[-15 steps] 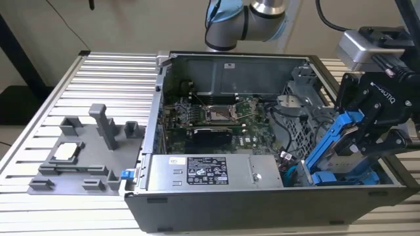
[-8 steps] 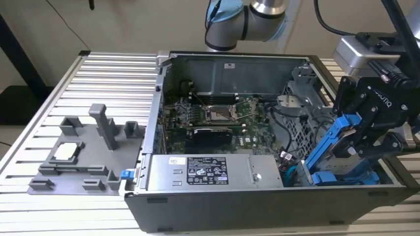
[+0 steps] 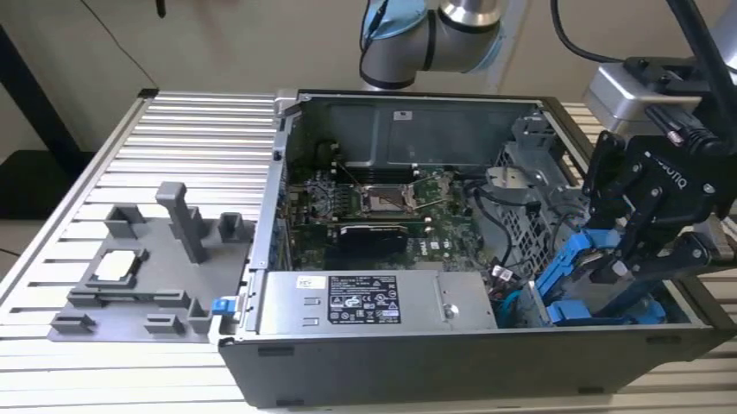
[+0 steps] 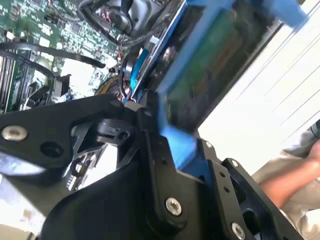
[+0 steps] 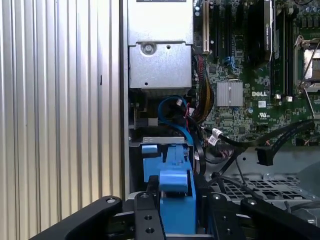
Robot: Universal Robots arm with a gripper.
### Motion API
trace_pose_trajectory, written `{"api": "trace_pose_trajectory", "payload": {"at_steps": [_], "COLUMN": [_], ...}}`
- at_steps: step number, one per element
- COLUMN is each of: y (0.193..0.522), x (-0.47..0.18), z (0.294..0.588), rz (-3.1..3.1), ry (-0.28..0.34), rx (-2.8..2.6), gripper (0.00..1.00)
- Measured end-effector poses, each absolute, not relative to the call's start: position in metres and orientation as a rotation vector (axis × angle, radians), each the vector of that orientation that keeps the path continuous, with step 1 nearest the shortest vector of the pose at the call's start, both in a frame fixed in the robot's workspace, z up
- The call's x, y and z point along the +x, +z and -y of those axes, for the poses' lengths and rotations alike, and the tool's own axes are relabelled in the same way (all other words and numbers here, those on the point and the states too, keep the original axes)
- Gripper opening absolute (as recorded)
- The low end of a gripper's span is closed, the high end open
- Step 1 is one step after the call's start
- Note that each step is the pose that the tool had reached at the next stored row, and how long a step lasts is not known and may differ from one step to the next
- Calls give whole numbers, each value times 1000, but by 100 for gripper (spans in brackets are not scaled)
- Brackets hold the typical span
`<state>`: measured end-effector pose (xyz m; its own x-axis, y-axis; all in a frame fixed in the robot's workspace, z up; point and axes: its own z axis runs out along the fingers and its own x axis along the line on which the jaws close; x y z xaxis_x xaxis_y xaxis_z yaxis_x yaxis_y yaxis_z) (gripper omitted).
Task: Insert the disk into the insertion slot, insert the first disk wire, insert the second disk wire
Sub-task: 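Insert the disk into the insertion slot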
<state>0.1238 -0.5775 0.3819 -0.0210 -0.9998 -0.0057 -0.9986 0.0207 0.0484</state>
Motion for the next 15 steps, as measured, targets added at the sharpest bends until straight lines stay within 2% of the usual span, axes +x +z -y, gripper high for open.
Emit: {"api": "trace_pose_trajectory", "payload": {"at_steps": [1, 8, 15], "y": [382, 400, 399], "x": [124, 124, 124], "z": [578, 577, 578], "rz": [2223, 2221, 2247], "ry": [-60, -61, -87], "rx": [2177, 2176, 2204], "gripper": [47, 47, 47]}}
